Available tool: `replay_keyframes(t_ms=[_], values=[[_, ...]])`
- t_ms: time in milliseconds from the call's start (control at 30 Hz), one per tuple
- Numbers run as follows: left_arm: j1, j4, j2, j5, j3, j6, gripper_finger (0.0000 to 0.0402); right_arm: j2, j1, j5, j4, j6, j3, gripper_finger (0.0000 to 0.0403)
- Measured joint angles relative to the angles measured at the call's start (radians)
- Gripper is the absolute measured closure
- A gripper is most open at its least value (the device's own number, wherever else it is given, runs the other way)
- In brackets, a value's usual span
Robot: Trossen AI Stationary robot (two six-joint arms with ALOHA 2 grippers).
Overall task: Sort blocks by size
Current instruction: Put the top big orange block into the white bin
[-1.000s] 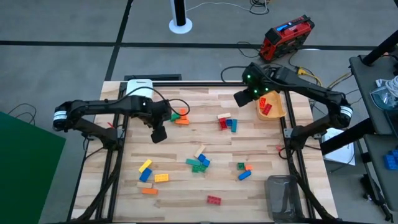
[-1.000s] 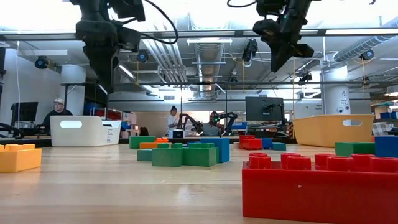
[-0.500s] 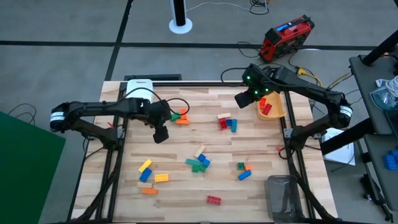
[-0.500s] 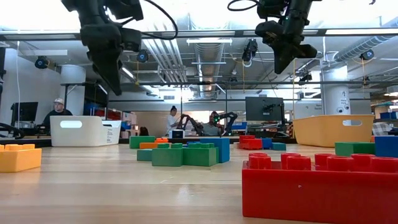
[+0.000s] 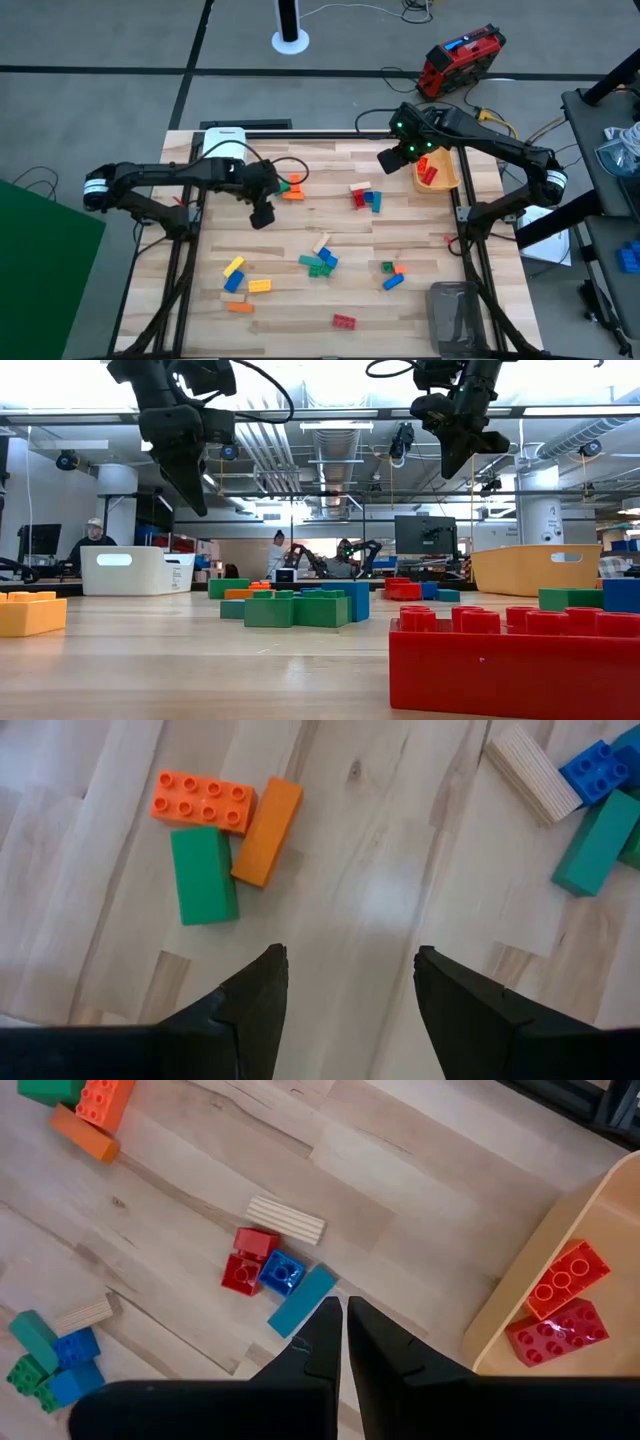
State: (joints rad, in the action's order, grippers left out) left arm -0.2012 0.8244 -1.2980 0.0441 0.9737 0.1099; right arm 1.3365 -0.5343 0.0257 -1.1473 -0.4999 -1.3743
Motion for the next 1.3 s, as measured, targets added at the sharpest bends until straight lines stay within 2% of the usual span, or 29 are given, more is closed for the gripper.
replay_keyframes(t_ms=[633,900,1300], values=[[-0.006,-0.050,-0.004,0.029,-0.002,-0.023,0.0207,0.000,0.000,0.000,0.000,-0.004,0.000,0.0390],[-0.010,-0.088,-0.004,0.136,-0.002,-0.027,0.0207,0.000,0.000,0.000,0.000,-0.005,0.001,0.0390],[-0.021,-0.132,-0.024,0.156,-0.002,-0.031,0.0207,0.000,0.000,0.000,0.000,-0.005,0.001,0.0390]])
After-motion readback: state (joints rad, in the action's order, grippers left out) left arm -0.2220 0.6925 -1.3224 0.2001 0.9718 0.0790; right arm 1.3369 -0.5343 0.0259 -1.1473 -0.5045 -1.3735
